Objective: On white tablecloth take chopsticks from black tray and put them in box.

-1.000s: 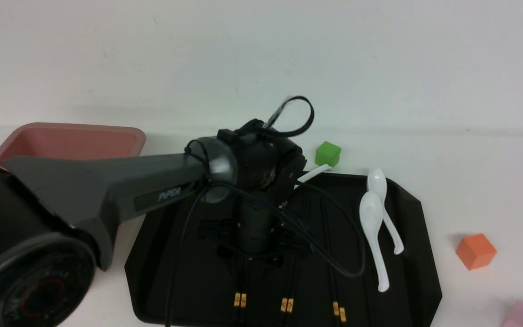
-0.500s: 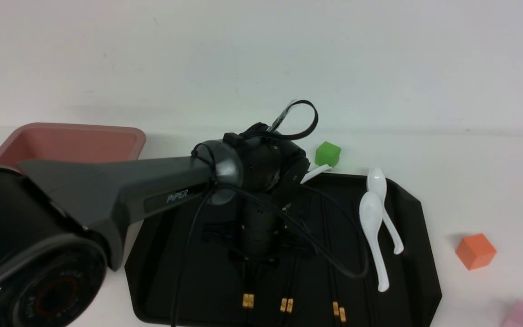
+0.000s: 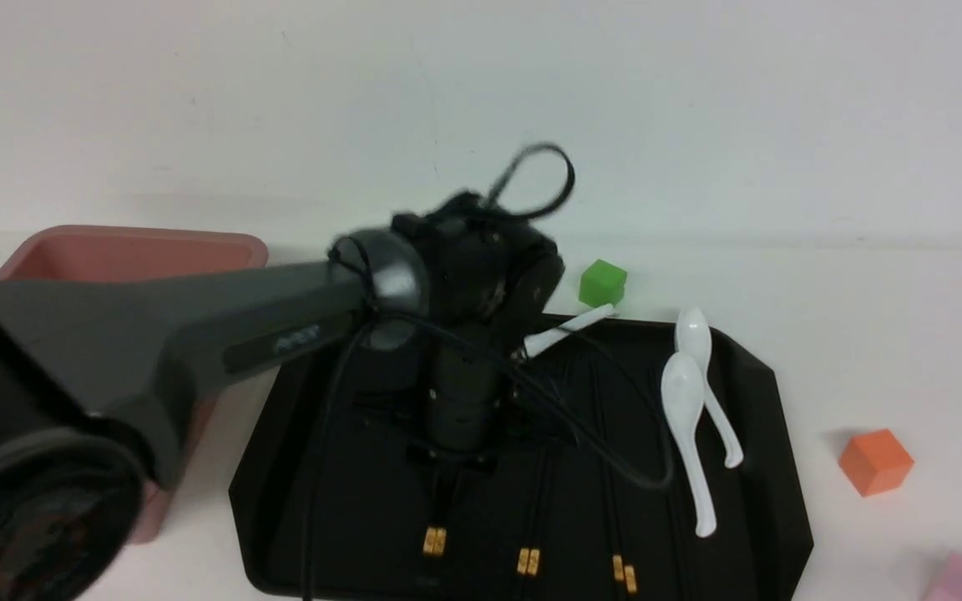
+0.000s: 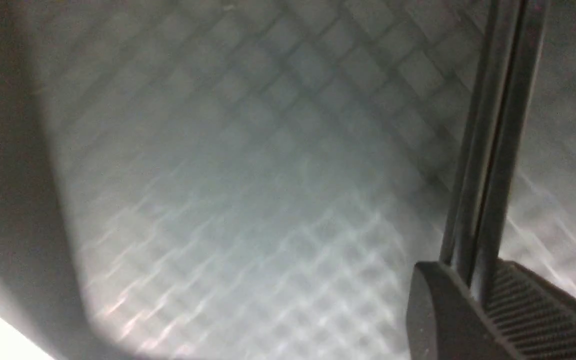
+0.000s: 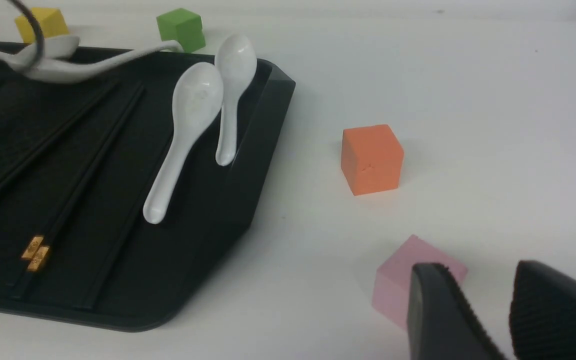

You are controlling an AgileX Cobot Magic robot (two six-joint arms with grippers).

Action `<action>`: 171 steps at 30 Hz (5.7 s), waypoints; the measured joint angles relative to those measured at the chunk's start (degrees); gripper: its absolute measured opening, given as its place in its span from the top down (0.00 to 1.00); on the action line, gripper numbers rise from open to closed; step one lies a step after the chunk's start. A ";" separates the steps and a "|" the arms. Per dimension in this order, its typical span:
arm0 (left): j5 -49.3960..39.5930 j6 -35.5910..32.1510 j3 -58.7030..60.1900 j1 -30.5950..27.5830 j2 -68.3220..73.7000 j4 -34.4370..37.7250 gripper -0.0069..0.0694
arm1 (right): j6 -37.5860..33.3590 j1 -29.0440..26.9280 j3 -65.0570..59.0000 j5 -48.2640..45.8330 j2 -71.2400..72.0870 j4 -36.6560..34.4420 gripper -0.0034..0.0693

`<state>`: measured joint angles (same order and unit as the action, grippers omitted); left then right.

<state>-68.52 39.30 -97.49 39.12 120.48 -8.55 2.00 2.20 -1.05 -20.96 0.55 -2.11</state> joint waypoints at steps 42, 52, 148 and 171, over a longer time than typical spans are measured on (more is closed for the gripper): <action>5.20 -19.85 13.64 -45.01 -12.51 6.75 0.77 | 0.00 0.00 0.00 0.00 0.00 0.00 0.62; 1.14 -20.93 13.64 -45.01 -12.41 9.81 0.58 | 0.00 0.00 0.00 0.00 0.00 0.00 0.62; 46.05 -27.80 99.18 -37.65 -121.15 14.38 0.90 | 0.00 0.00 0.00 0.00 0.00 0.00 0.62; 46.05 -27.80 99.18 -37.65 -121.15 14.38 0.88 | 0.00 0.00 0.00 0.00 0.00 0.00 0.62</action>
<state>-22.47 11.50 1.69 1.47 -0.67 5.83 2.00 2.20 -1.05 -20.96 0.55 -2.11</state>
